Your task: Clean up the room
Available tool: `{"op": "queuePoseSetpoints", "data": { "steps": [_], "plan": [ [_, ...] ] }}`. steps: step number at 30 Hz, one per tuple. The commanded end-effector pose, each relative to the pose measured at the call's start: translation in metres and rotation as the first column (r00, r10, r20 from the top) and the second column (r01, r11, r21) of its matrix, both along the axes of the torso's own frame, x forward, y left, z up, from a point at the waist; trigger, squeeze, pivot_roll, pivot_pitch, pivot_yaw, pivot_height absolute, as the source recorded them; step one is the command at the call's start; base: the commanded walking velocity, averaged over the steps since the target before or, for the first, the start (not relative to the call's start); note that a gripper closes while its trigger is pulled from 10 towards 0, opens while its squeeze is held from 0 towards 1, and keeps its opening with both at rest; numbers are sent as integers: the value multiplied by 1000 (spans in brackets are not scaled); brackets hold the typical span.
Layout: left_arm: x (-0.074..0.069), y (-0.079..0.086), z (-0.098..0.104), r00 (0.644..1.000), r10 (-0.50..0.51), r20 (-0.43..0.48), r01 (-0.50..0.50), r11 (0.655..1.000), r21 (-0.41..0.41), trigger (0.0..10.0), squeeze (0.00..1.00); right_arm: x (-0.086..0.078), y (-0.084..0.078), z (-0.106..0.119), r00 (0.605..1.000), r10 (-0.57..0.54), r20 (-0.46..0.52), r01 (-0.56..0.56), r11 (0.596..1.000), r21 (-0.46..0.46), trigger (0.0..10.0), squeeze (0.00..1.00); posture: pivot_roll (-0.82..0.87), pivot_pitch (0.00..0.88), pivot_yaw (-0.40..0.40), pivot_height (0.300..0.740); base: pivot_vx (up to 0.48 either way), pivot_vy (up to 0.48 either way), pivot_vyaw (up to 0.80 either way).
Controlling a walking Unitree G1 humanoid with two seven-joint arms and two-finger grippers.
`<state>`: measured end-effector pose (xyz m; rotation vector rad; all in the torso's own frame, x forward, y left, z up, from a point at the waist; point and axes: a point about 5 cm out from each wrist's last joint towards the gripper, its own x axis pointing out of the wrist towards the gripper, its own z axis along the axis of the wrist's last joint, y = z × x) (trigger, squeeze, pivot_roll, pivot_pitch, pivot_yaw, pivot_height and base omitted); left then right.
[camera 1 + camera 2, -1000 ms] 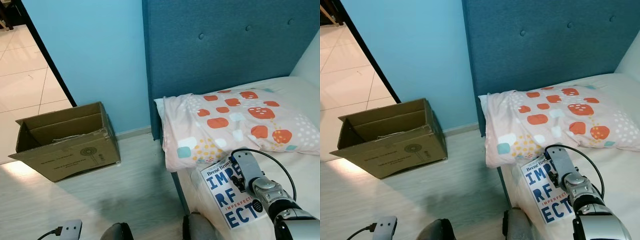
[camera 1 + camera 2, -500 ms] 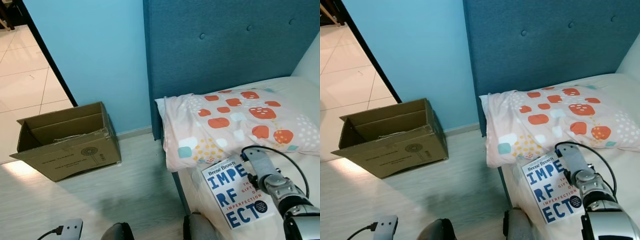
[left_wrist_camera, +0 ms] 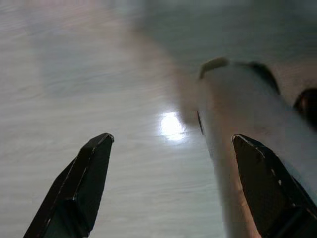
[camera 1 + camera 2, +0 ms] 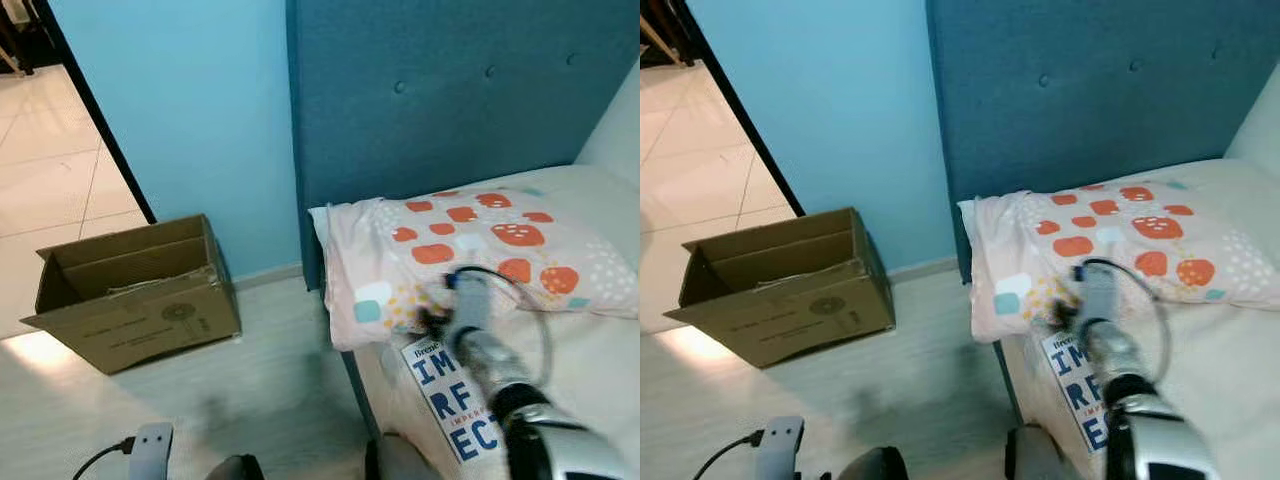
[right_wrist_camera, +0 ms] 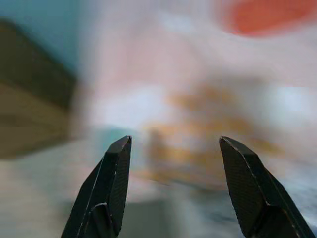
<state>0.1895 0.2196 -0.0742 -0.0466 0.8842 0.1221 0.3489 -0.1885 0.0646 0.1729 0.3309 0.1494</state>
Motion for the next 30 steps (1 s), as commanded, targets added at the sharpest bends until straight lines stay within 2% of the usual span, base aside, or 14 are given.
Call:
{"op": "queuePoseSetpoints", "data": {
  "steps": [1, 2, 3, 4, 8, 9, 11, 13, 14, 15, 16, 19, 25, 30],
  "plan": [
    [-10, 4, -5, 999, 28, -38, -28, 1000, -2, 10000, 0, -1, 3, 2, 998, 18, 59, -23, 997, 72, 10000, 0, -43, 120, 49, 631, 0, 0, 0],
    [-7, 4, -3, 999, 33, -30, -33, 999, -2, 10000, 0, -4, 20, -1, 993, 87, 83, -95, 990, 109, 10000, 0, -49, 115, 51, 631, 0, 0, 0],
    [-7, 4, -3, 999, 33, -30, -33, 999, -2, 10000, 0, -4, 20, -1, 993, 87, 83, -95, 990, 109, 10000, 0, -49, 115, 51, 631, 0, 0, 0],
    [-4, 4, -2, 999, 36, -23, -36, 999, -2, 10000, 0, -9, 35, -6, 982, 164, 90, -175, 977, 126, 10000, 0, -54, 107, 51, 631, 0, 0, 0],
    [-1, 4, -1, 999, 38, -18, -38, 999, -3, 10000, 0, -14, 45, -13, 973, 219, 73, -226, 967, 119, 10000, 0, -57, 102, 50, 631, 0, 0, 0],
    [1, 2, 0, 999, 38, -13, -38, 999, -5, 10000, 0, -28, 50, -34, 967, 252, -36, -249, 966, 67, 10000, 0, -66, 91, 50, 631, 0, 0, 0],
    [1, 2, 0, 999, 38, -13, -38, 999, -5, 10000, 0, -28, 50, -34, 967, 252, -36, -249, 966, 67, 10000, 0, -66, 91, 50, 631, 0, 0, 0],
    [5, -2, 1, 999, 43, -7, -43, 999, -14, 10000, 0, -61, 48, -75, 938, 231, -260, -245, 969, -21, 10000, 0, -73, 78, 49, 631, 0, 0, 0],
    [5, -2, 1, 999, 43, -7, -43, 999, -14, 10000, 0, -61, 48, -75, 938, 231, -260, -245, 969, -21, 10000, 0, -73, 78, 49, 631, 0, 0, 0],
    [5, -5, 1, 999, 44, -7, -44, 999, -18, 10000, 0, -78, 44, -93, 916, 192, -352, -220, 975, -40, 10000, 0, -73, 71, 50, 631, 0, 0, 0],
    [5, -5, 1, 999, 44, -7, -44, 999, -18, 10000, 0, -78, 44, -93, 916, 192, -352, -220, 975, -40, 10000, 0, -73, 71, 50, 631, 0, 0, 0],
    [5, -8, 0, 999, 42, -13, -42, 999, -22, 10000, 0, -110, 35, -119, 869, 126, -479, -188, 979, -85, 10000, 0, -65, 59, 51, 631, 0, 0, 0],
    [3, -9, -1, 999, 36, -21, -36, 999, -19, 10000, 0, -116, 34, -122, 867, 116, -485, -169, 983, -67, 10000, 0, -62, 56, 50, 631, 0, 0, 0],
    [-2, -8, -4, 999, 12, -45, -12, 1000, -4, 10000, 0, -126, 34, -128, 843, 134, -522, -202, 976, -76, 10000, 0, -66, 40, 56, 631, 0, 0, 0]
  ]
}}
